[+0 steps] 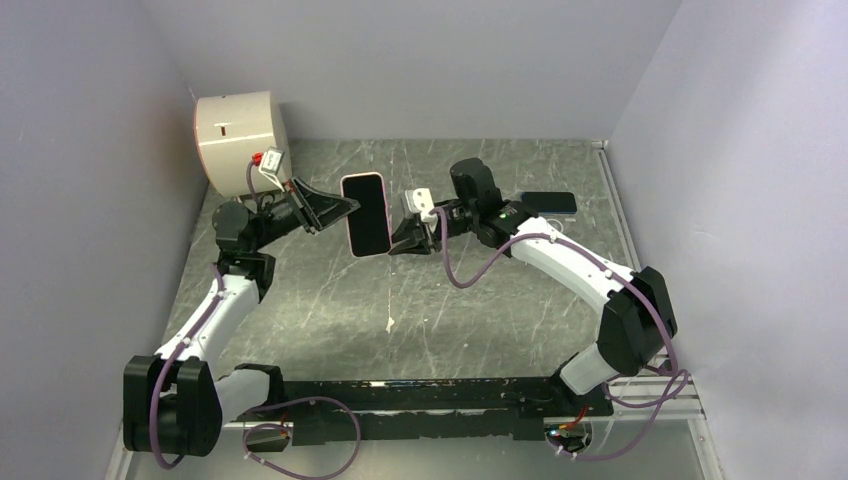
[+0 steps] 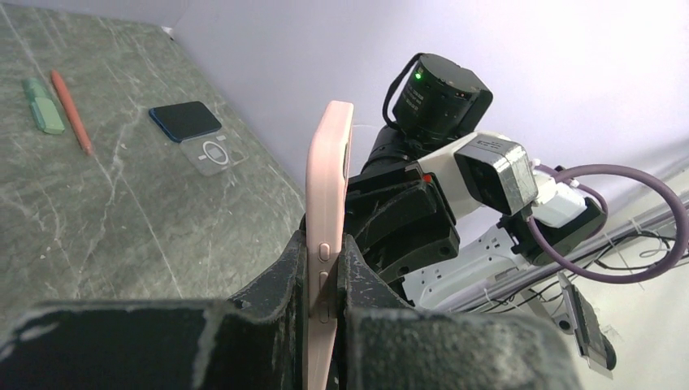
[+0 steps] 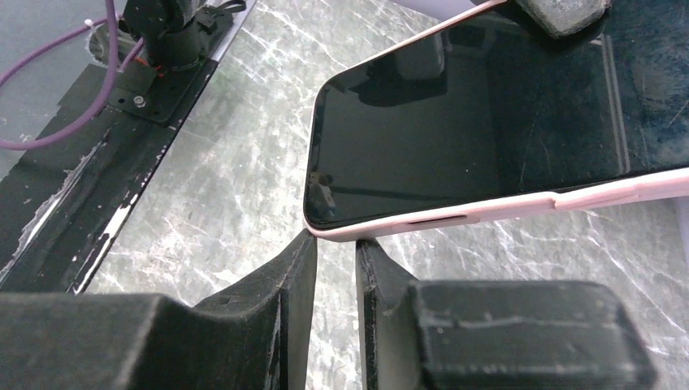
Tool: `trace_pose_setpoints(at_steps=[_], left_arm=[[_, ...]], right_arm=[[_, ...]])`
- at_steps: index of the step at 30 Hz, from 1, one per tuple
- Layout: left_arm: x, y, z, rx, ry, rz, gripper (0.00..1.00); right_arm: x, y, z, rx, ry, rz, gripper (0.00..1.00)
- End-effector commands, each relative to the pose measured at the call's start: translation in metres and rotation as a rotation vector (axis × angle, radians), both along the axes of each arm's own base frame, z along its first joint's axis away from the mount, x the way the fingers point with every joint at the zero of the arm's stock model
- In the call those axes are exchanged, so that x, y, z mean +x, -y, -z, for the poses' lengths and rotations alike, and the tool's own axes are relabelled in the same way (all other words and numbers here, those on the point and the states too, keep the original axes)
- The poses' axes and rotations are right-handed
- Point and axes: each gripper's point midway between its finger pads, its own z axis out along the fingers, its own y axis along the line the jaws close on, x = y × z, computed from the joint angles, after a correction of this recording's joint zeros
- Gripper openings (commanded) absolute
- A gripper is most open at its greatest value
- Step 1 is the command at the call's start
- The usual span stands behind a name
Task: Take the phone out of the phone case
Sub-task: Remove the phone case from the phone.
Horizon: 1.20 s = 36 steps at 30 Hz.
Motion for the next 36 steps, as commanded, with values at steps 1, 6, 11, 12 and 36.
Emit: trace_pose_setpoints(at_steps=[1,6,11,12,36], left_arm=[[-0.008,0.003,-0.032,-0.034,0.055,0.025,0.03],[-0.011,0.003,-0.033,-0.033,0.081,0.018,0.03],[-0.008,-0.002,-0.033,-0.016,0.121,-0.050,0.03],[-0.007,-0.004,-0.033,-0.004,0.130,-0.072,0.02],[-0.025,-0.003,-0.046,0.007,0.213,-0.045,0.03]], right_arm=[[0.015,-0.015,-0.035,0.117,0.129,0.021,0.00],[0.011,-0.016,-0.040,0.156,0.076,0.025,0.00],[0.002,-0.011,-0.033,0.150,0.008,0.010,0.16],[0.000,-0.008,-0.031,0.148,-0.003,0.010,0.19],[-0.020,-0.001,-0.043,0.184,-0.071,-0.055,0.37]])
